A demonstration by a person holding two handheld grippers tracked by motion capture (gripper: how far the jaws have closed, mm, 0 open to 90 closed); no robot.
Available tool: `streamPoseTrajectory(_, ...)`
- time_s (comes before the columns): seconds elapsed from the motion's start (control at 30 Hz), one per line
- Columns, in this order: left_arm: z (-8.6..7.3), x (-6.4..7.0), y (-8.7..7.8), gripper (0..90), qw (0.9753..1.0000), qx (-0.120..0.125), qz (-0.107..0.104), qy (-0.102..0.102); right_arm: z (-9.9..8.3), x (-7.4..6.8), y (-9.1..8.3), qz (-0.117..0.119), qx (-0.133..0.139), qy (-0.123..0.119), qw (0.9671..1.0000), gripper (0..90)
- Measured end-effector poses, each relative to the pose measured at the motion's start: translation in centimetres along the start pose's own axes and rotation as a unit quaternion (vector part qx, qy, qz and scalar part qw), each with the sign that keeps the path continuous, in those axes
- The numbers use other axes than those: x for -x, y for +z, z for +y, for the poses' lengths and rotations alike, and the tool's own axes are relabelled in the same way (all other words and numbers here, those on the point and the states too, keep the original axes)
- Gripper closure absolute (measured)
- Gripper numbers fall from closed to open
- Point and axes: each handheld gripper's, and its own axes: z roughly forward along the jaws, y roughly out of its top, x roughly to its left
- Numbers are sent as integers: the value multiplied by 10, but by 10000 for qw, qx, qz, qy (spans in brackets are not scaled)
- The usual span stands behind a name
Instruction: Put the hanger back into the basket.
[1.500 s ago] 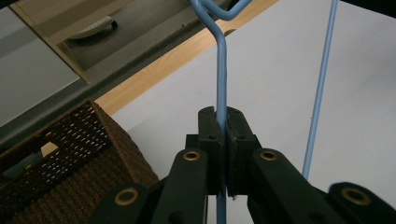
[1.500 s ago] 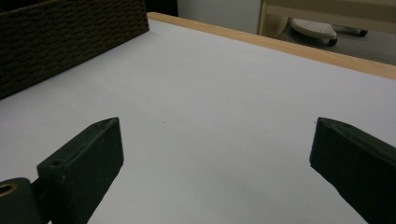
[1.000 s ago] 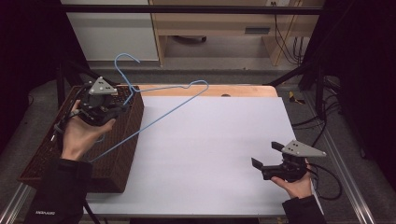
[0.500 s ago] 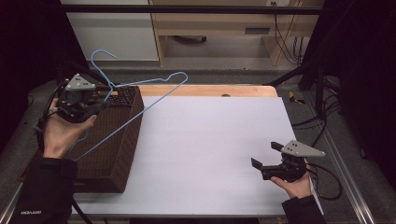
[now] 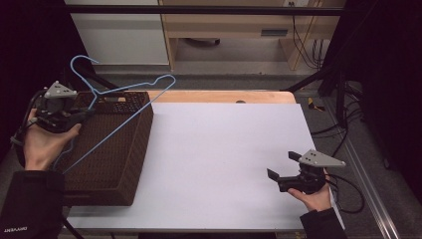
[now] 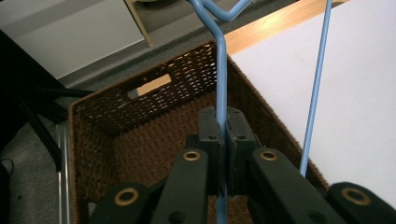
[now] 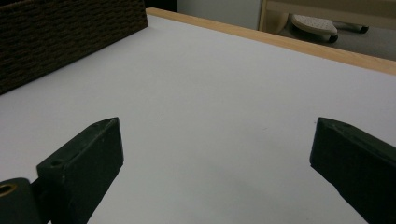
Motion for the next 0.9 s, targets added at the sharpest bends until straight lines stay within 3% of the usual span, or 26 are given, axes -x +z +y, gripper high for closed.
streamPoseTrajectory(0.23,-9,-12,0,871,9998,-32,172,-10,0,0,0,-1,-9,2,10000,32)
streamPoseTrajectory(0.67,-27,-34,4,871,9995,-211,233,-25,0,0,1,-9,-33,8,10000,32)
streamPoseTrajectory(0.9,-42,-47,8,871,9989,-279,368,-94,-1,0,2,-14,-41,-3,10000,32)
